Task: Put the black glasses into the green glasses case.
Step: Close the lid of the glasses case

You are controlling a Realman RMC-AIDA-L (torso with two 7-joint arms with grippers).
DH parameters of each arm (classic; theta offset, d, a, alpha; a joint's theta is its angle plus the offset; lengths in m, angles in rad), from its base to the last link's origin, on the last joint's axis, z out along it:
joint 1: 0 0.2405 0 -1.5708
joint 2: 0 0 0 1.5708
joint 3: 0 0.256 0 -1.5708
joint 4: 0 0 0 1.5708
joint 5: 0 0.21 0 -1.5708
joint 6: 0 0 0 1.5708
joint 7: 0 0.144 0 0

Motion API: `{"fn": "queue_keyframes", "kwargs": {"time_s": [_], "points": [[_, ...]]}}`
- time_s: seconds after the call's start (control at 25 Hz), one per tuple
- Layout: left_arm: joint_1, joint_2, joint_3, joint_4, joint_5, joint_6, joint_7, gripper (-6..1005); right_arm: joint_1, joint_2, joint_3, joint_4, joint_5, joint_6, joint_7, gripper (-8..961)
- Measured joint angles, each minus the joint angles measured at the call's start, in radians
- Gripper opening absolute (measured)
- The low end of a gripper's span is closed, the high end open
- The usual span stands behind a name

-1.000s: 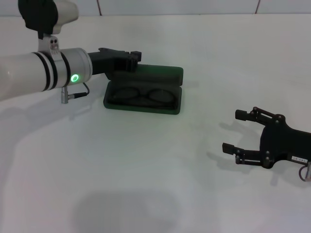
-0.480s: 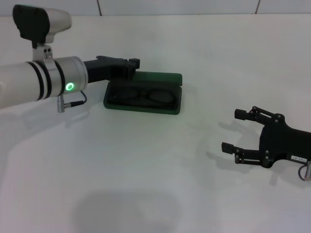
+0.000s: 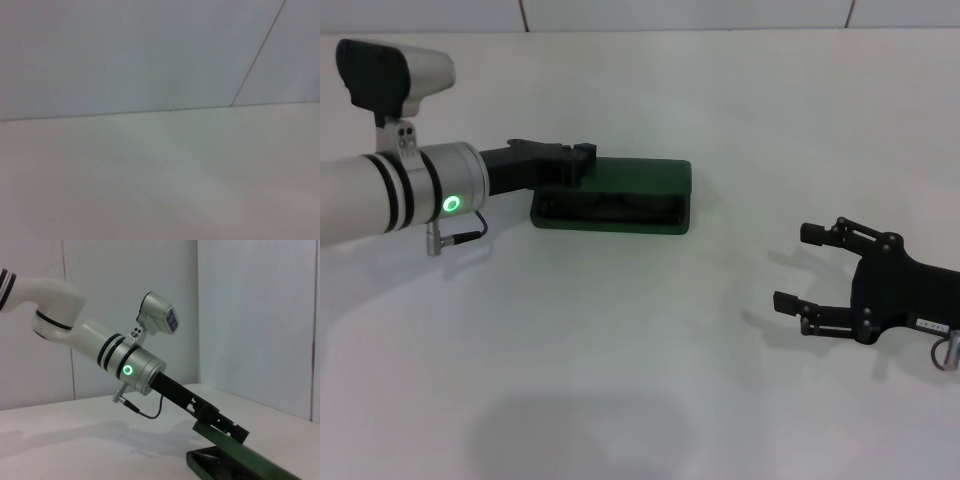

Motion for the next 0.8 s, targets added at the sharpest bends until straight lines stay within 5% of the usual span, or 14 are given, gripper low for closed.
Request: {"fn": "queue_keyframes", "kwargs": {"time_s": [0.8], "points": [[0.020, 0.000, 0.000, -0.091, -0.211, 0.045, 0.310, 52, 0.011, 0.003, 0.000, 0.000, 0.001, 0.008, 0.000, 886]]}}
